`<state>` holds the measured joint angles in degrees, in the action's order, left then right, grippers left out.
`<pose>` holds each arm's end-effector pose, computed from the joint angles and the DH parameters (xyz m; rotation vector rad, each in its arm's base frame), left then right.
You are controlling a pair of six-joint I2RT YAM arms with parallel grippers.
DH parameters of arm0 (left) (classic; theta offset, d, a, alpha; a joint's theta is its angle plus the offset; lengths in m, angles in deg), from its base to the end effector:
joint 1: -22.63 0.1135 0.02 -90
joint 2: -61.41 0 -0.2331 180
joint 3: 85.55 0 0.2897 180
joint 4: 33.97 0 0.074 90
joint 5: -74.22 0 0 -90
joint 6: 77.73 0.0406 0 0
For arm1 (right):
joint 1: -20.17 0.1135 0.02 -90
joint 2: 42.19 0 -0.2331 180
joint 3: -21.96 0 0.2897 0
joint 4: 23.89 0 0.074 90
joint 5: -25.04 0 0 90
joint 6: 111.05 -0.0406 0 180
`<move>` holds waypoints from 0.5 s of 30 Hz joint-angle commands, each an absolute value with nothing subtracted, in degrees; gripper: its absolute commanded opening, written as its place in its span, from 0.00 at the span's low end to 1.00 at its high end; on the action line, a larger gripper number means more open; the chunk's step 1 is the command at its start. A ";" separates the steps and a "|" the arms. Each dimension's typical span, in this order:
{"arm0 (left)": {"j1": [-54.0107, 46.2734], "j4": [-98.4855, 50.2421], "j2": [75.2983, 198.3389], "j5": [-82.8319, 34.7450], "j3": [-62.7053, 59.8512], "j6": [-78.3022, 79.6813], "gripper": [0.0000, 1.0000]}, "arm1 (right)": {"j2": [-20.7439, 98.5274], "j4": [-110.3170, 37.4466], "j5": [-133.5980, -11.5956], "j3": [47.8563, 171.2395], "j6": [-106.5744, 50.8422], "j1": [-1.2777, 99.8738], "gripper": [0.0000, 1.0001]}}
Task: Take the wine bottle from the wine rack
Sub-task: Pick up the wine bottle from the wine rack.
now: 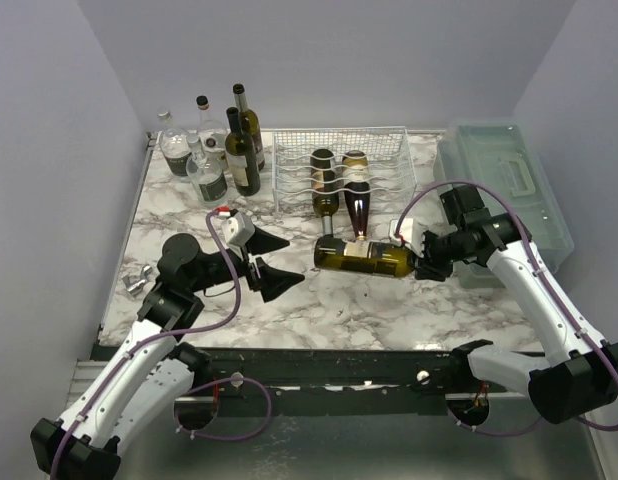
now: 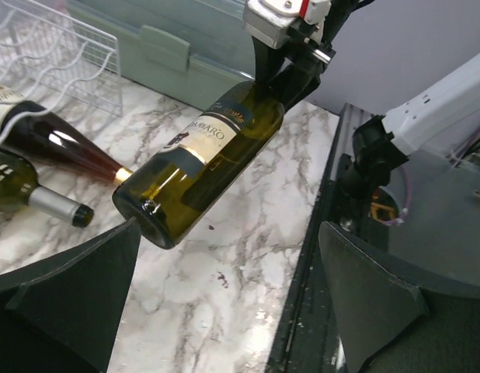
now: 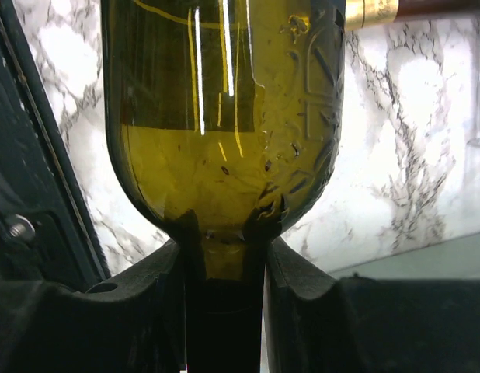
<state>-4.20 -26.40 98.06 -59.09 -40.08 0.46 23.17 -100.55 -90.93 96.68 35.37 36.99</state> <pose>0.1862 -0.1254 0.2993 0.8230 1.4489 -1.1007 0.2354 0.0897 0.2706 -1.6440 2.0107 0.3865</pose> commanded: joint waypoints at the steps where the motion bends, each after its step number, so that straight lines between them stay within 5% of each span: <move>1: -4.57 -27.38 99.98 -63.92 -37.79 -8.38 0.99 | 22.72 -102.15 -94.88 100.80 49.23 37.46 0.00; 15: -10.00 -27.61 109.06 -66.03 -35.63 -7.43 0.99 | 23.00 -104.61 -93.97 103.32 71.32 38.91 0.00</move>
<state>-8.20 -26.64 105.05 -63.20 -38.96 -5.77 23.52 -105.40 -90.85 100.00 63.28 38.04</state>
